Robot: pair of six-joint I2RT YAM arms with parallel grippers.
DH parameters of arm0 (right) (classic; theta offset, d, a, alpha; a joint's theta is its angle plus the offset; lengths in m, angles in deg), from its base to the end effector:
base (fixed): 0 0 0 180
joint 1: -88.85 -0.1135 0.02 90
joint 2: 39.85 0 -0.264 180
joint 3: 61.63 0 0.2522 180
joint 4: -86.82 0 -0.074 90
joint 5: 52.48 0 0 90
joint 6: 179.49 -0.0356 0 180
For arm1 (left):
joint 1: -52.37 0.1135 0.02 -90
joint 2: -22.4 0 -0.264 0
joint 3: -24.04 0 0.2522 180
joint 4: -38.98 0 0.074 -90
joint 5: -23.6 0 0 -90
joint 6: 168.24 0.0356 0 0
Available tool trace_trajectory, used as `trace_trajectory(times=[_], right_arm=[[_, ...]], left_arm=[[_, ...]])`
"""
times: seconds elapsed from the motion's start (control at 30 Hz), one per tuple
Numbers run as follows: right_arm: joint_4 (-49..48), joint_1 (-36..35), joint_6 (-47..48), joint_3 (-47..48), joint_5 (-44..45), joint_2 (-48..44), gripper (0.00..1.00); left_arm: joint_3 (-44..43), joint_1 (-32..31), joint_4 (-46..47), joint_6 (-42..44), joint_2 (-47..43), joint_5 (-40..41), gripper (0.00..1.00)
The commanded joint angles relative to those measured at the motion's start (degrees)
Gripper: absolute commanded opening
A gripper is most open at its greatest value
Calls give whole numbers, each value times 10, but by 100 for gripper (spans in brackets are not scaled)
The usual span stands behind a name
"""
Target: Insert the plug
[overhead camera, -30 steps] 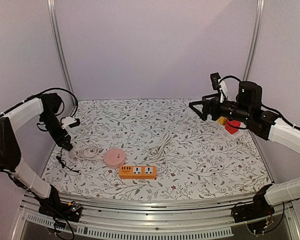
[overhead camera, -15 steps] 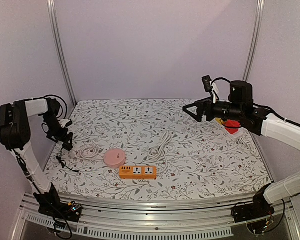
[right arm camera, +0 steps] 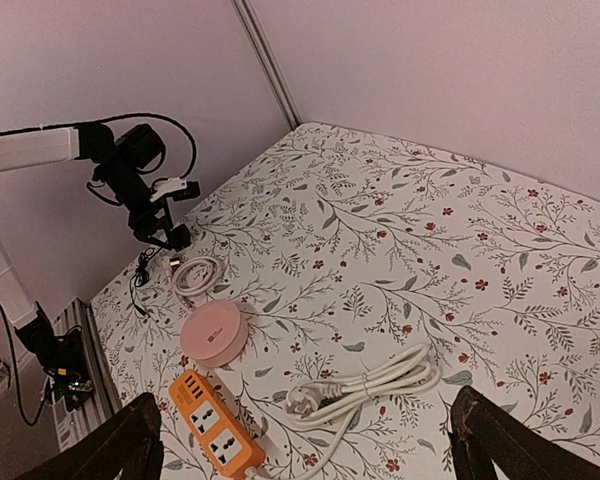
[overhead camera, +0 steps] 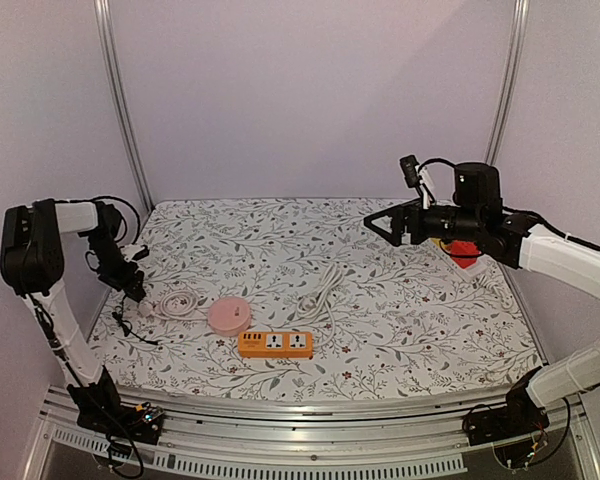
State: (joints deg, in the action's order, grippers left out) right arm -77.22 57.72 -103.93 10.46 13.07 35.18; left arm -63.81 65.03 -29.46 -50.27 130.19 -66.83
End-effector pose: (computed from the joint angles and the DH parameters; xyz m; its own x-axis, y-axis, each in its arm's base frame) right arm 0.2529 0.1700 0.3211 -0.4695 -0.0183 -0.8828 -0.7112 0.6003 0.3658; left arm 0.3326 0.0744 0.1693 -0.9641 0.2641 -0.0285 0.2640 0.9645 0.0066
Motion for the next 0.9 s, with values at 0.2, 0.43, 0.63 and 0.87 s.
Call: trace_trajectory(times=[0.2, 0.43, 0.63, 0.87], right_arm=[[11, -3, -8, 23, -8, 8, 99], [14, -3, -6, 30, -6, 6, 99], [18, -3, -8, 39, -4, 12, 99], [135, -3, -36, 133, 57, 69, 98]], left_arm=[[-4, 6, 11, 27, 34, 2, 61], [0, 7, 5, 37, 25, -21, 30], [11, -7, -1, 54, -24, -46, 0], [16, -176, -11, 106, -220, 10, 0]])
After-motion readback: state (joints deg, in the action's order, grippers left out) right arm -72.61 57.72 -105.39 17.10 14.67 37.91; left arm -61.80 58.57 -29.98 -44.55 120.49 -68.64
